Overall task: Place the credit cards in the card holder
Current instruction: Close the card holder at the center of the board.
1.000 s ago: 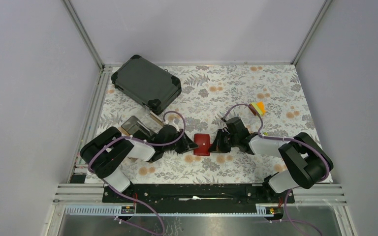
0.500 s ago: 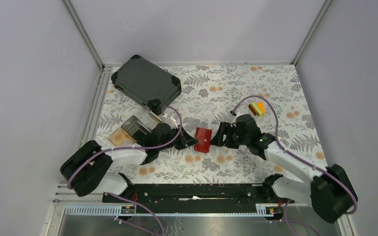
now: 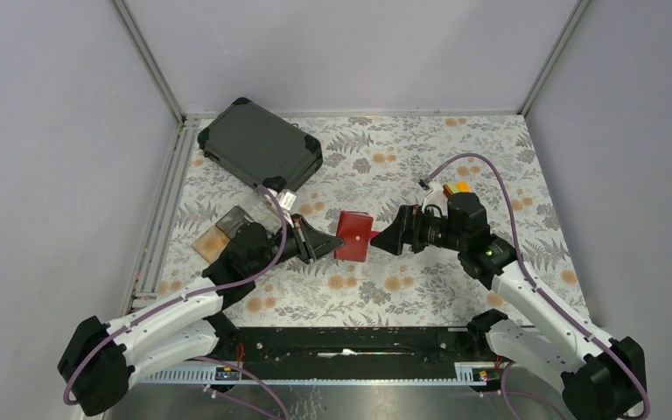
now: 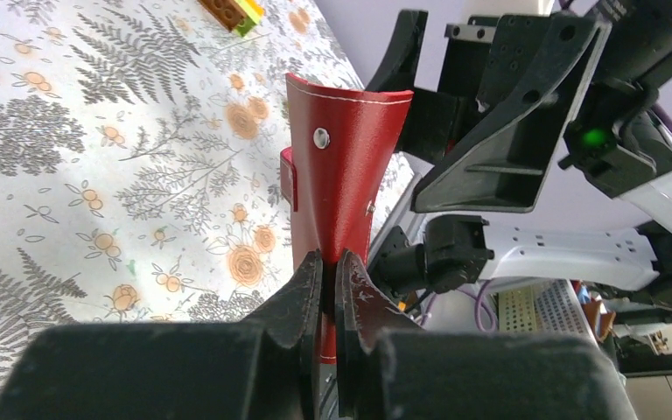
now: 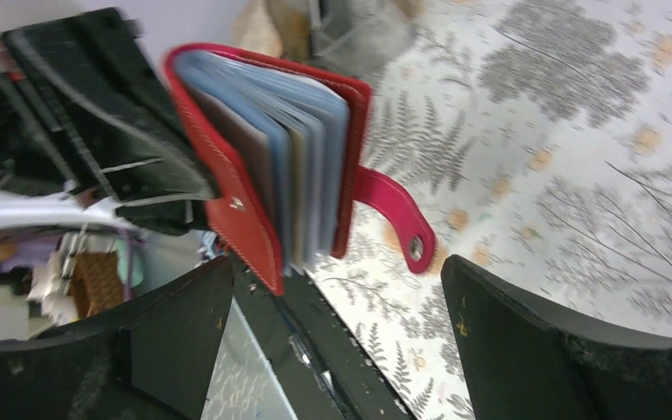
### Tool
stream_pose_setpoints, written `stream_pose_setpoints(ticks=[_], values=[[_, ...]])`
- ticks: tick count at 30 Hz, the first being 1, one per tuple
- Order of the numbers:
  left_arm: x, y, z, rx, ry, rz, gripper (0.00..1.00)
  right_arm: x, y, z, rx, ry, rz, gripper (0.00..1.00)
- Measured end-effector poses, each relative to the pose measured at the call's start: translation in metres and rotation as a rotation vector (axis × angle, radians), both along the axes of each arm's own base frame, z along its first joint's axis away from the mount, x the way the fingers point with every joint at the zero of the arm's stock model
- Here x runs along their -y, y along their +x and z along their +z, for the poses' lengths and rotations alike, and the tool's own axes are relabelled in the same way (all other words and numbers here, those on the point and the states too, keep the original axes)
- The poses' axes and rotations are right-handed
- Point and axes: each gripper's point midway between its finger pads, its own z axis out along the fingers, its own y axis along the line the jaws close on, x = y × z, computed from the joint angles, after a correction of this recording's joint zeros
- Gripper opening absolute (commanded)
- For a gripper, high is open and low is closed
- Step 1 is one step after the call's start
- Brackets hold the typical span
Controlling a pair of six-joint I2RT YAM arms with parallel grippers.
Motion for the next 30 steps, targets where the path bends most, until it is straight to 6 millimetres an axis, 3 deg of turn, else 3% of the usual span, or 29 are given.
stream_pose_setpoints(ticks=[7, 13, 16, 21, 23, 26, 29, 30], values=[[0.000, -0.017, -0.002, -0.008, -0.004, -0.078, 0.00, -0.015, -0.011, 0.028, 0.081, 0.106, 0.127, 0.97], [0.002, -0.028, -0.003, -0.017, -0.014, -0.127, 0.00, -0.019, -0.006, 0.017, 0.070, 0.086, 0.149, 1.00], [0.003, -0.030, -0.001, -0.019, -0.026, -0.142, 0.00, -0.021, -0.008, 0.013, 0.053, 0.086, 0.172, 0.95], [0.004, -0.032, 0.004, -0.012, -0.041, -0.154, 0.00, -0.031, -0.012, 0.023, 0.051, 0.156, 0.242, 0.73], [0.005, -0.033, 0.002, -0.015, -0.036, -0.159, 0.00, -0.034, -0.013, 0.027, 0.048, 0.178, 0.260, 0.56], [0.008, -0.034, -0.001, -0.018, -0.024, -0.170, 0.03, -0.034, -0.013, 0.027, 0.038, 0.200, 0.254, 0.21], [0.012, -0.035, -0.010, -0.035, 0.002, -0.178, 0.13, -0.034, -0.016, 0.027, 0.020, 0.224, 0.254, 0.02], [0.013, -0.035, -0.013, -0.043, 0.009, -0.179, 0.17, -0.033, -0.017, 0.028, 0.023, 0.227, 0.255, 0.00]])
